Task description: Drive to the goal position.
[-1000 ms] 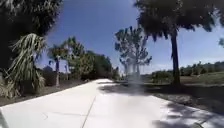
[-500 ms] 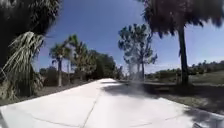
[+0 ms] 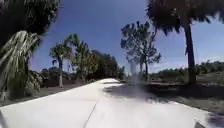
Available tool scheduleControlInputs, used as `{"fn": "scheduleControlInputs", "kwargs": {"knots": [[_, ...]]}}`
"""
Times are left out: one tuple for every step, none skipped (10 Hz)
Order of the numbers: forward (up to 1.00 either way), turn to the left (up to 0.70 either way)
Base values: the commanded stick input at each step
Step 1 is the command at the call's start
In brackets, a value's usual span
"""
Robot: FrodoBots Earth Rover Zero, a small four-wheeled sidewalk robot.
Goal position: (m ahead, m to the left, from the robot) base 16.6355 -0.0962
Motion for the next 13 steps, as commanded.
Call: {"fn": "scheduleControlInputs", "kwargs": {"knots": [[0.70, 0.00], [0.70, 0.00], [0.70, 0.00], [0.70, 0.00], [0.70, 0.00], [0.70, 0.00], [0.70, 0.00], [0.70, 0.00], [0.70, 0.13], [0.70, 0.14], [0.70, 0.14], [0.70, 0.06], [0.70, 0.00]]}}
